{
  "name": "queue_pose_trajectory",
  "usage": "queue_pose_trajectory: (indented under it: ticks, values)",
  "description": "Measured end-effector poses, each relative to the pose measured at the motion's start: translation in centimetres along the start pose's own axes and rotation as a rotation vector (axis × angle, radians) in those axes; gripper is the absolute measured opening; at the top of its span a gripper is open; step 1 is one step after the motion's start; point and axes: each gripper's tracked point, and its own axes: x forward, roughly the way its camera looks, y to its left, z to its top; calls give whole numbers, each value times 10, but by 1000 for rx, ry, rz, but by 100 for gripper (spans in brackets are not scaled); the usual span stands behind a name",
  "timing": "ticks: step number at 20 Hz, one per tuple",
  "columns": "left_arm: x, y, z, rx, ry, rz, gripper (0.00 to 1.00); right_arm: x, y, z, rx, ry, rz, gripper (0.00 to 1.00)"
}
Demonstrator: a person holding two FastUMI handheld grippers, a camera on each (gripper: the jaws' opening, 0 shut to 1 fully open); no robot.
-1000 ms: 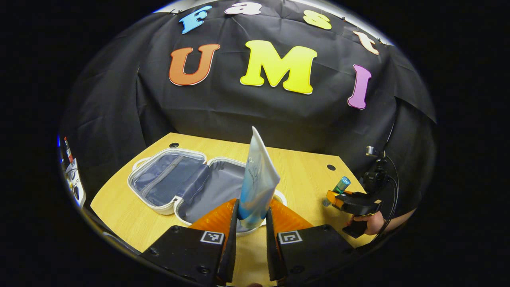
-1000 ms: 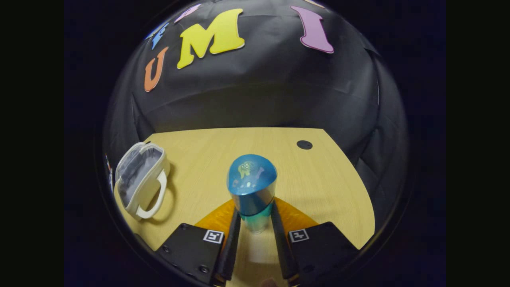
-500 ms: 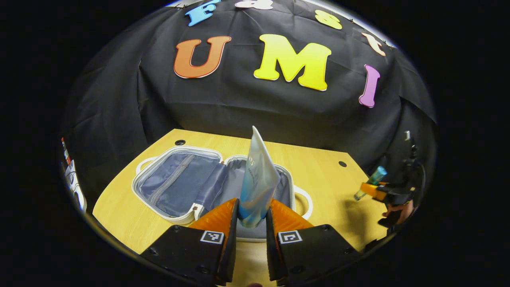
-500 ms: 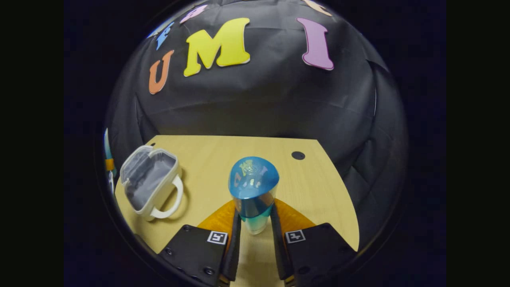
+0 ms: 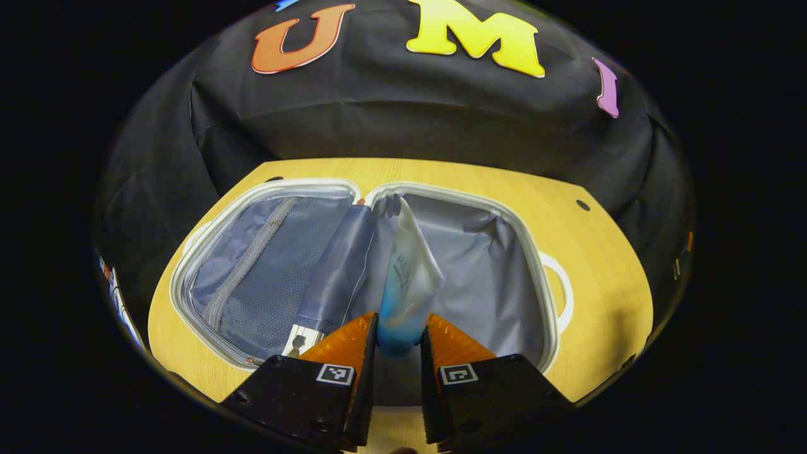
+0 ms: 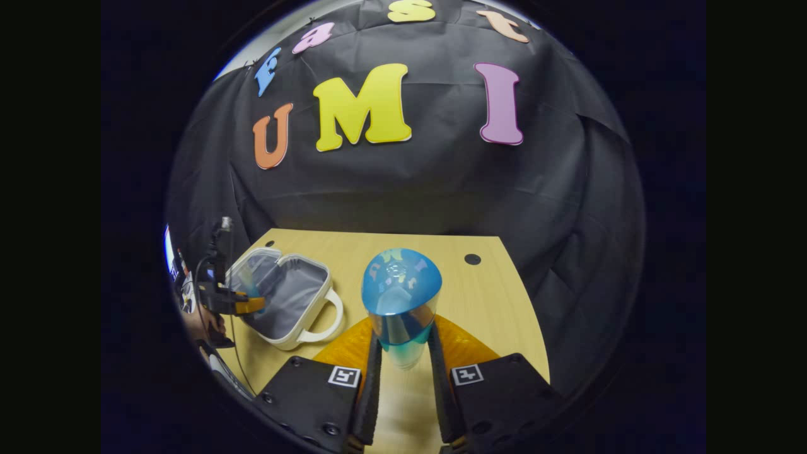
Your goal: First open the suitcase, pack the skin care products into it, and then close the suitcase.
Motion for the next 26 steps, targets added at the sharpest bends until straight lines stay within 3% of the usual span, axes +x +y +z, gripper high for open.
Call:
queue_pose_trajectory:
  ticks: [3,4,5,6,9,12,13,14,15,21,22,23,25,26]
  values:
    - [18,6,-15,-12,81,42,35,-13,2,-2,-15,8,-7,36]
    - [22,9,-19,-18,102,55,43,-16,3,-1,-19,6,-6,36]
    - [24,9,-19,-22,109,63,43,-18,5,0,-22,7,-3,36]
    - [27,8,-14,-26,91,62,36,-19,7,1,-24,5,2,36]
    - [31,11,-13,-37,97,89,36,-23,14,6,-28,-5,14,36]
    - [36,13,-7,-39,99,119,39,-24,19,9,-31,-6,32,36]
    - [39,13,-5,-42,100,131,47,-26,20,9,-33,-5,36,36]
    - [40,13,-3,-40,103,140,40,-27,20,10,-36,-6,38,36]
    - [42,14,-1,-25,104,150,40,-29,21,10,-39,-7,41,36]
    - [51,12,-5,-31,125,156,44,-34,14,8,-39,-9,41,36]
    - [52,12,-5,-29,123,157,52,-34,14,8,-40,-7,40,35]
    - [52,10,-5,-30,122,152,44,-33,14,7,-39,-4,42,36]
    - [50,9,-5,-37,118,151,45,-31,21,7,-38,0,60,36]
    - [48,7,-2,-48,104,143,50,-28,27,7,-47,-1,72,36]
